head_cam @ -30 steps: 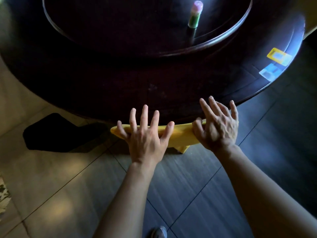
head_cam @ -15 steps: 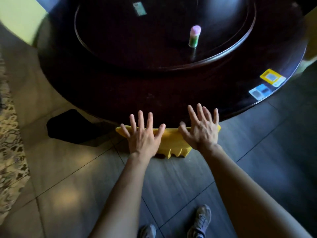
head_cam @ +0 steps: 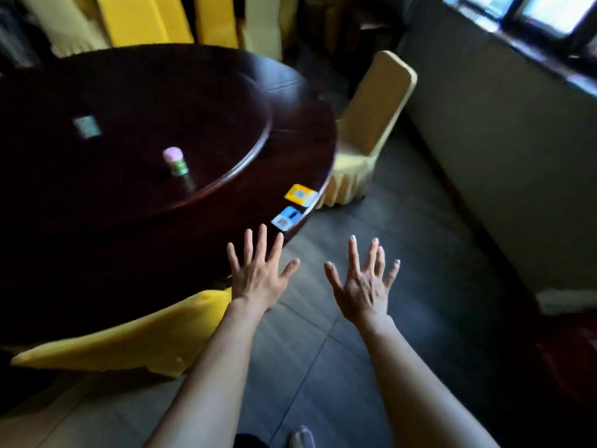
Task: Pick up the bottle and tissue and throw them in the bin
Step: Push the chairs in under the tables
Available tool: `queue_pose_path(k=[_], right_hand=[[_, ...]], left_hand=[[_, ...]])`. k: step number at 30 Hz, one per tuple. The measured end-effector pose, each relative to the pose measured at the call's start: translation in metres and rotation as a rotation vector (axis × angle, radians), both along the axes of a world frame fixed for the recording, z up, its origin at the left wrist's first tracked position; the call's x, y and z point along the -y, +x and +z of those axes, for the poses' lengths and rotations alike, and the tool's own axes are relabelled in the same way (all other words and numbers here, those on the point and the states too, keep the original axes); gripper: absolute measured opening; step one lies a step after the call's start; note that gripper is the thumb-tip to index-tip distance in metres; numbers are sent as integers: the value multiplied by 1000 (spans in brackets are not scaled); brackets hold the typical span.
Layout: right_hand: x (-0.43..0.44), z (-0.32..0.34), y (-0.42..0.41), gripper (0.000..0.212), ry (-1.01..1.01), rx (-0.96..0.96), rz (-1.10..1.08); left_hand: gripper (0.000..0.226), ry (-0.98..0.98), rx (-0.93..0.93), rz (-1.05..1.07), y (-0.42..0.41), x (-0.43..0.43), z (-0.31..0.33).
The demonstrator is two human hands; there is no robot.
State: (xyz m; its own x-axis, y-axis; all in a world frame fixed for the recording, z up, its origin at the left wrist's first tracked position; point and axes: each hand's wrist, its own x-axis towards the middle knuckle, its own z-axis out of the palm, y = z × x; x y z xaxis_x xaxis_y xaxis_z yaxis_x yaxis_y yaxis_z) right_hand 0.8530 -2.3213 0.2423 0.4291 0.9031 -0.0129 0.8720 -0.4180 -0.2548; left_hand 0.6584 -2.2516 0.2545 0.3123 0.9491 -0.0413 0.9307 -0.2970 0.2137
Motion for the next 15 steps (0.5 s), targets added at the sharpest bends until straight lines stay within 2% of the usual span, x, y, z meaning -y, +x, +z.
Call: queue_pose_path(k=[3,5,8,15], right_hand=[[6,20,49,85,-15,40,-62],[27,25,116,84,7,50,-258],[24,34,137,84,10,80,-242],[14,26,229,85,-10,100,-425]], left_hand=[[84,62,45,-81,49,-12,15],[85,64,34,-248,128,-20,22],[83,113,30,-245,143,-30,27],[75,24,-10,-409,239,-80,6]])
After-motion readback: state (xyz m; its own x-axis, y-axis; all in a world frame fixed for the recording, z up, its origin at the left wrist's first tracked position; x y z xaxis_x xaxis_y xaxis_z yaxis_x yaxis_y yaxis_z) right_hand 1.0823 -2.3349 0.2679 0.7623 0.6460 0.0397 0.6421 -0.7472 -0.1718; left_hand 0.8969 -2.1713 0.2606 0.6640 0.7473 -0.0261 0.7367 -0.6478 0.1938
